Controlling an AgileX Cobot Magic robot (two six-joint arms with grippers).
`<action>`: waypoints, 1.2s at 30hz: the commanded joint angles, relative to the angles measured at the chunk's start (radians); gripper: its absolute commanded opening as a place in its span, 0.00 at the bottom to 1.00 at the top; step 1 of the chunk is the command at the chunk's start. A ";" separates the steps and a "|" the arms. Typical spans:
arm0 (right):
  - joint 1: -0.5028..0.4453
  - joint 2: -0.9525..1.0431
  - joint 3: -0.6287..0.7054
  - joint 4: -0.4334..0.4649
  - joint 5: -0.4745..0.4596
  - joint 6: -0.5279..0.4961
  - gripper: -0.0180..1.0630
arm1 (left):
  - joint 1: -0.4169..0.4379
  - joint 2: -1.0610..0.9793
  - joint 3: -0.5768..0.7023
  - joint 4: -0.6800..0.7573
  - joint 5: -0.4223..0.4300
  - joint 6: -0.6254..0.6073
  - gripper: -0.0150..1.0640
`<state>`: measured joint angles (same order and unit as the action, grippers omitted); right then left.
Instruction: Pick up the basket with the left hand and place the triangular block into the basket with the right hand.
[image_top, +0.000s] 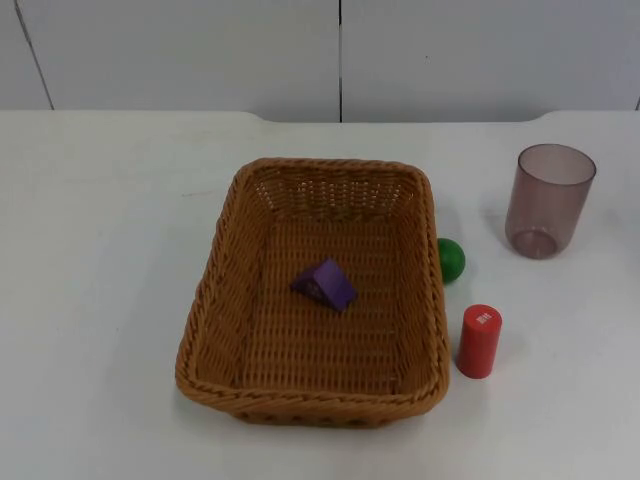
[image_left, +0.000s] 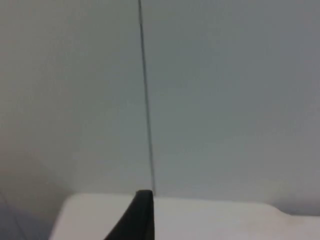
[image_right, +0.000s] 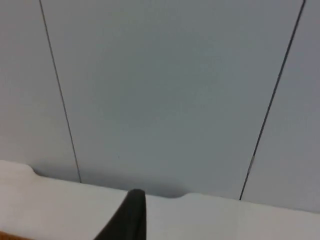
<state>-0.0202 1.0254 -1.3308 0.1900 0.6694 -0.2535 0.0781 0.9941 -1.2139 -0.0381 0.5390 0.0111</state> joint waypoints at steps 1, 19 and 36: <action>-0.006 -0.075 0.038 -0.008 -0.012 0.013 0.99 | -0.001 -0.054 0.017 0.054 -0.007 -0.018 0.99; -0.006 -0.742 0.256 -0.080 0.105 -0.001 0.99 | -0.070 -0.601 0.143 0.050 0.055 -0.011 0.99; -0.006 -1.025 0.257 -0.052 0.352 0.006 0.99 | -0.058 -0.964 0.177 0.038 0.345 0.047 0.99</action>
<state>-0.0202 0.0061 -1.0782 0.1297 0.9901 -0.2468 0.0154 0.0447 -1.0522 0.0000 0.8417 0.0648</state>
